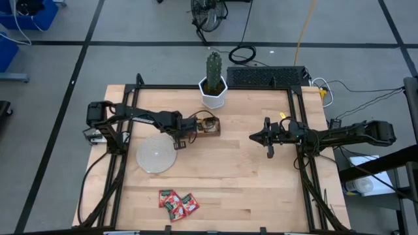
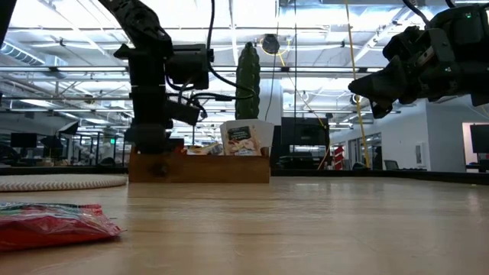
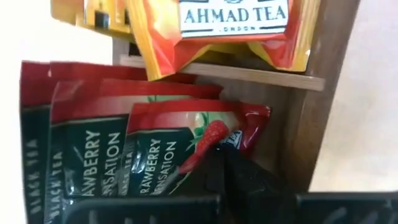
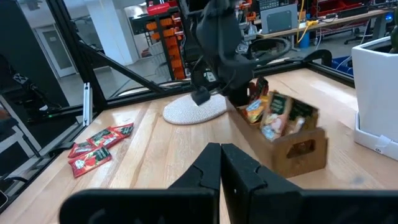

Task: Pick & Place Tea
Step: Put the red tea bag into the left section of the wooden organizer

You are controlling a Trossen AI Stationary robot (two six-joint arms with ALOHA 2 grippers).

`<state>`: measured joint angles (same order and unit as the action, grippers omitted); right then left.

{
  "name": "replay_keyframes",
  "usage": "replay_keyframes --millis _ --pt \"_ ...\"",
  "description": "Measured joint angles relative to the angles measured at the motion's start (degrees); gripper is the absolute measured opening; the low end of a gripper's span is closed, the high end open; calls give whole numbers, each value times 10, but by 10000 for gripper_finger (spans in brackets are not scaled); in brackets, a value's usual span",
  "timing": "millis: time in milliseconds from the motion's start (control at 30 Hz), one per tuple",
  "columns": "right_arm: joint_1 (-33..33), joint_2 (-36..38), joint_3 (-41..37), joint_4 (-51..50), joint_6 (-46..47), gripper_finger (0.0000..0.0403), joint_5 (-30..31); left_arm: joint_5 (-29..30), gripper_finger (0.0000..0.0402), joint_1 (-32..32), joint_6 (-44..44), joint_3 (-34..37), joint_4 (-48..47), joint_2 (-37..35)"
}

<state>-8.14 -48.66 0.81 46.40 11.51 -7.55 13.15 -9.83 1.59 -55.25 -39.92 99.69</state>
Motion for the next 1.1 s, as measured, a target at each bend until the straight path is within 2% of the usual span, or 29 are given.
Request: replay_keyframes --millis 100,333,533,800,1100 --pt "0 0 0 0 0 0 0 56 2 16 4 -4 -1 1" --pt "0 0 0 0 0 0 0 98 2 41 32 -4 2 2" --pt "0 0 0 0 0 0 0 195 2 63 48 -2 4 4" --pt "0 0 0 0 0 0 0 221 3 67 61 -3 6 3" --pt "0 0 0 0 0 0 0 297 7 86 65 -3 5 3"
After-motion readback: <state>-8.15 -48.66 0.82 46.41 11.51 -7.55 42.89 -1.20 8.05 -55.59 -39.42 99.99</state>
